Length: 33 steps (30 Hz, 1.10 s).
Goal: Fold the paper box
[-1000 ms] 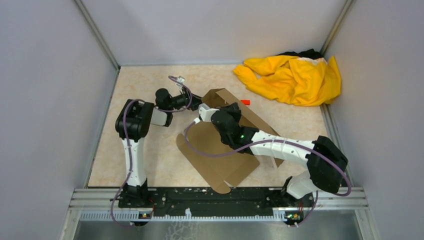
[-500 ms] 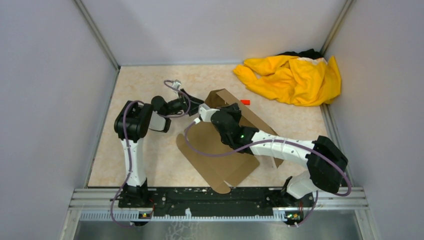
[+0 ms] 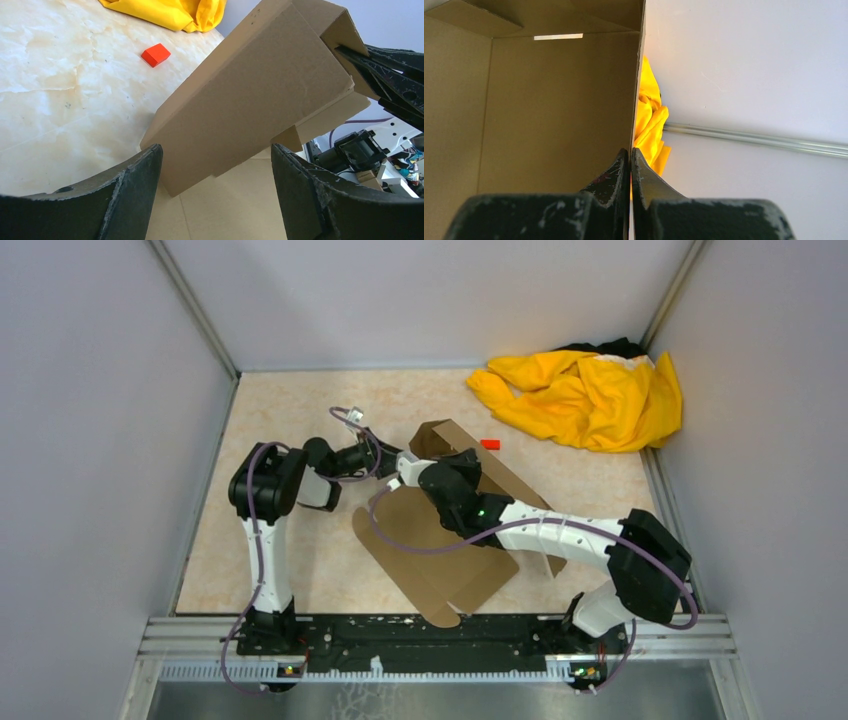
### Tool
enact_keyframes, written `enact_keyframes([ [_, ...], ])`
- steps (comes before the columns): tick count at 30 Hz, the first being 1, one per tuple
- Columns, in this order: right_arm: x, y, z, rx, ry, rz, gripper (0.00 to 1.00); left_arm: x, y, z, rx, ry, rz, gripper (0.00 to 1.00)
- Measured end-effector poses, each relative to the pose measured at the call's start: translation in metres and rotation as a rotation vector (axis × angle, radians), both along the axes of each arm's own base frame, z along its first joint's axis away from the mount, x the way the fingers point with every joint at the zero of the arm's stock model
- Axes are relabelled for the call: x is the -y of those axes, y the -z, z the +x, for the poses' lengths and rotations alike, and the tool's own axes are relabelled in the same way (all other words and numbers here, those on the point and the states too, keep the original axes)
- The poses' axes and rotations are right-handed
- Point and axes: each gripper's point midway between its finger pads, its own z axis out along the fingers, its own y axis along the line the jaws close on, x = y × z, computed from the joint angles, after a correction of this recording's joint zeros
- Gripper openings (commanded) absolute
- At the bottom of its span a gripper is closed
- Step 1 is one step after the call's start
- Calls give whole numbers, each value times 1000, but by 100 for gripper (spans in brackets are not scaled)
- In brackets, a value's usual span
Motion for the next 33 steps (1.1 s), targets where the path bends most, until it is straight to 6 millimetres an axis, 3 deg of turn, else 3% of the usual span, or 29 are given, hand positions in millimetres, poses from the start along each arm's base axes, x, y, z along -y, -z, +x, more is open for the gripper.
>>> enact_keyframes([
  [17,-1,3,-4,-12,-6,-22,0,23,-16,-7,140,53,12,85],
  [24,0,4,-5,-17,-5,-25,0,-1,0,-15,22,23,20,85],
  [28,0,5,-5,-19,-4,-24,0,-16,-4,-14,30,-13,24,83],
  [33,0,5,-5,-19,-1,-18,0,-30,-8,-5,34,-57,20,63],
])
